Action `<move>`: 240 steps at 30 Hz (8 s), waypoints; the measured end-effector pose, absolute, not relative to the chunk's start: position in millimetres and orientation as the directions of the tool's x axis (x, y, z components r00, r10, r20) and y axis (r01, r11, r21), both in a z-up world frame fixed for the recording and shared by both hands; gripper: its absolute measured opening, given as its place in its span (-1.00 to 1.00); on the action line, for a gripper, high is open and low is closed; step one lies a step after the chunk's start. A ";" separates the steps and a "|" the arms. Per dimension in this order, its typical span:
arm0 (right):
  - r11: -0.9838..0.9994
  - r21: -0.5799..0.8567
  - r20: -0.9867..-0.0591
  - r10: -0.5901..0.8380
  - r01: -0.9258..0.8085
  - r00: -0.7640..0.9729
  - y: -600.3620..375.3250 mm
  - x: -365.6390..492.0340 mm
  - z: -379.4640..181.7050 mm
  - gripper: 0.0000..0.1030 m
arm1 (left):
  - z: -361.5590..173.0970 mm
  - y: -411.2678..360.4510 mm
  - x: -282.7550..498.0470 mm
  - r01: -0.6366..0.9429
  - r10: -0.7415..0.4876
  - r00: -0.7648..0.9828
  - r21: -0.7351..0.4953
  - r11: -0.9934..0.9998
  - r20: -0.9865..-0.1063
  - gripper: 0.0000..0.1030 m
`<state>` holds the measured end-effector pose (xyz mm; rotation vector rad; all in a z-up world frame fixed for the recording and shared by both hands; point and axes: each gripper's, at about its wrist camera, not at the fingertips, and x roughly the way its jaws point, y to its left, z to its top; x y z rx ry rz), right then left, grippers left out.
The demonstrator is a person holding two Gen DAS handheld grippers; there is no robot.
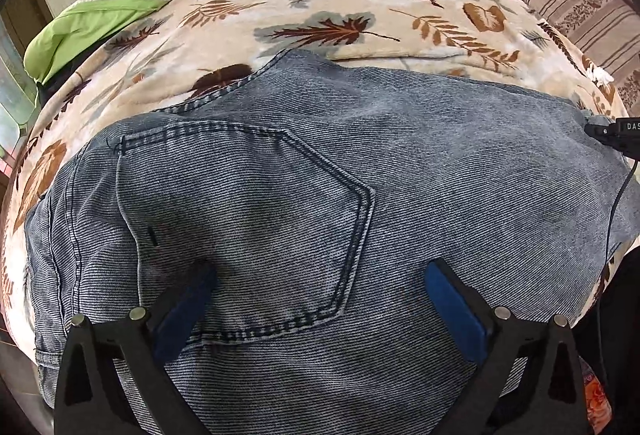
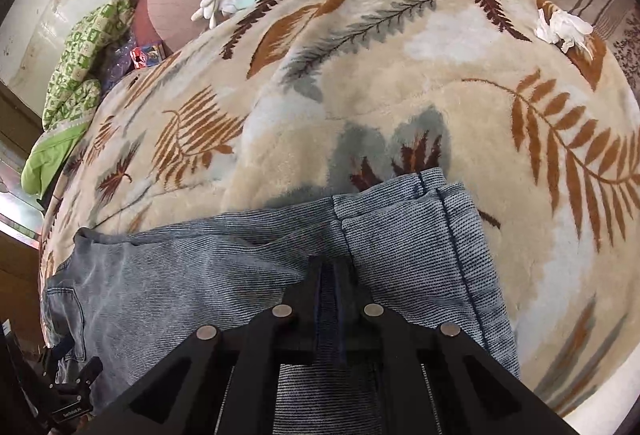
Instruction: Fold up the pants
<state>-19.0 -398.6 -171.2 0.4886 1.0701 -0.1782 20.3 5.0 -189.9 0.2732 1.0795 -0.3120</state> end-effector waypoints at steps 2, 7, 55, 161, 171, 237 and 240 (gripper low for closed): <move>0.877 0.300 -0.871 0.091 0.375 0.484 -398.5 -19.6 -170.5 -0.84 | -189.4 4.4 20.2 0.383 -0.115 0.434 0.067 0.922 -0.894 1.00; 0.884 0.284 -0.853 0.056 0.371 0.519 -390.7 -23.3 -159.9 -0.81 | -185.3 5.8 18.3 0.384 -0.103 0.401 0.065 0.921 -0.910 1.00; 0.963 0.271 -0.841 0.235 0.002 0.487 -281.0 6.3 -169.5 -0.77 | -189.7 -13.5 31.2 0.319 -0.085 0.509 0.096 0.943 -0.856 1.00; 0.715 0.658 -0.576 0.276 0.236 0.769 -459.5 -108.4 -131.4 0.69 | -152.2 -86.3 -4.2 0.506 -0.193 0.419 0.052 0.861 -0.887 1.00; 0.312 0.893 -0.443 0.473 0.326 0.762 -512.0 -169.9 -179.0 0.69 | -161.6 -100.7 -16.0 0.570 -0.214 0.386 0.050 0.820 -0.898 1.00; 0.661 0.749 -0.602 0.661 0.033 0.448 -226.0 -54.0 -174.9 0.16 | -124.0 49.1 23.4 0.325 -0.289 0.468 -0.142 0.935 -0.835 1.00; 0.638 0.770 -0.554 0.676 -0.010 0.485 -246.5 -65.0 -162.3 0.36 | -122.4 15.3 29.3 0.401 -0.303 0.450 -0.113 0.909 -0.840 1.00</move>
